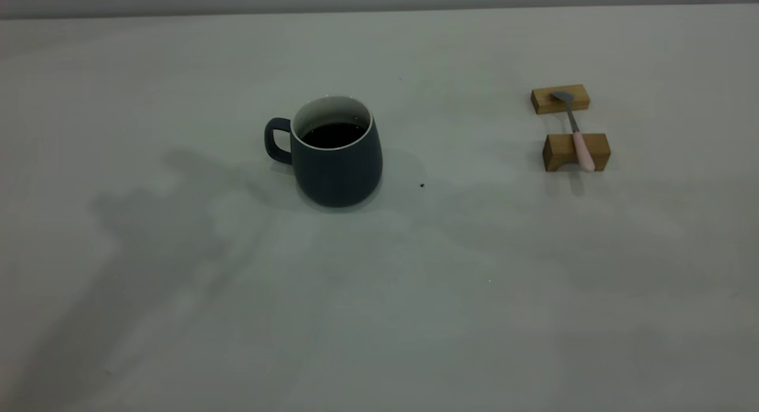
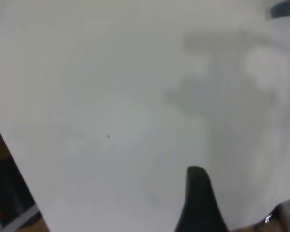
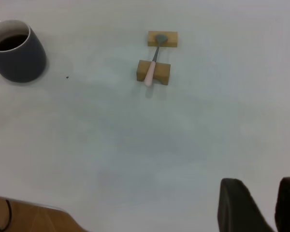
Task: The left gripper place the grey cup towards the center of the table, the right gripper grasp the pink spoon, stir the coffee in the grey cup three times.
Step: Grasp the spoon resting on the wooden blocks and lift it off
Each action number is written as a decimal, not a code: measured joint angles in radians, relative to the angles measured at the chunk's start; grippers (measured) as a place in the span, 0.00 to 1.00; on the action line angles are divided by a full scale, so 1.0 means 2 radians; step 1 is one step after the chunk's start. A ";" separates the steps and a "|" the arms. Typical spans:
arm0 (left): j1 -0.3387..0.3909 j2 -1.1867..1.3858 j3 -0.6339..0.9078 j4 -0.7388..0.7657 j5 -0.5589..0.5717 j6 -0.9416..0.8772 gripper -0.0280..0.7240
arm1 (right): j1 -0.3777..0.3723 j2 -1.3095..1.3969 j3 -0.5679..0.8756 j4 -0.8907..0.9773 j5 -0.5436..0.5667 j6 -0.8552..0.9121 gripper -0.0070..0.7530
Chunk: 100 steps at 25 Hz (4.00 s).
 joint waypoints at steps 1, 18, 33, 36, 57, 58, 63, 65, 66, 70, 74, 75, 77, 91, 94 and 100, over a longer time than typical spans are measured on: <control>0.000 -0.007 0.000 0.000 0.000 -0.005 0.82 | 0.000 0.000 0.000 0.000 0.000 0.000 0.32; 0.002 -0.275 0.195 -0.004 0.000 -0.054 0.82 | 0.000 0.000 0.000 0.000 0.000 0.000 0.32; 0.216 -0.535 0.384 -0.088 -0.024 -0.014 0.82 | 0.000 0.000 0.000 0.000 0.000 0.000 0.32; 0.238 -0.584 0.412 -0.099 -0.032 -0.013 0.82 | 0.000 0.000 0.000 0.000 0.000 0.000 0.32; 0.229 -0.762 0.487 -0.132 -0.024 -0.003 0.82 | 0.000 0.000 0.000 0.000 0.000 0.000 0.32; 0.228 -0.767 0.487 -0.132 -0.022 -0.003 0.82 | 0.000 0.000 0.000 0.000 0.000 0.000 0.32; 0.227 -0.780 0.488 -0.132 -0.021 -0.002 0.82 | 0.000 0.000 0.000 0.000 0.000 0.000 0.32; 0.227 -0.787 0.488 -0.135 -0.021 0.004 0.82 | 0.000 0.000 0.000 0.000 0.000 0.000 0.32; 0.227 -0.793 0.488 -0.137 -0.020 0.008 0.82 | 0.000 0.000 0.000 0.000 0.000 0.000 0.32; 0.227 -0.801 0.488 -0.146 -0.019 0.028 0.82 | 0.000 0.000 0.000 0.000 0.000 0.000 0.32; 0.227 -0.801 0.488 -0.147 -0.018 0.032 0.82 | 0.000 0.000 0.000 0.000 0.000 0.000 0.32; 0.227 -0.801 0.488 -0.147 -0.018 0.032 0.82 | 0.000 0.000 0.000 0.000 0.000 0.000 0.32; 0.227 -0.801 0.488 -0.147 -0.018 0.032 0.82 | 0.000 0.000 0.000 0.000 0.000 0.000 0.32; 0.227 -0.801 0.488 -0.147 -0.018 0.033 0.82 | 0.000 0.000 0.000 -0.003 -0.001 0.012 0.32; 0.227 -0.801 0.488 -0.147 -0.018 0.033 0.82 | 0.000 0.033 -0.007 -0.014 -0.011 0.043 0.37; 0.227 -0.801 0.488 -0.147 -0.018 0.033 0.82 | 0.000 0.228 -0.054 -0.030 -0.083 0.075 0.66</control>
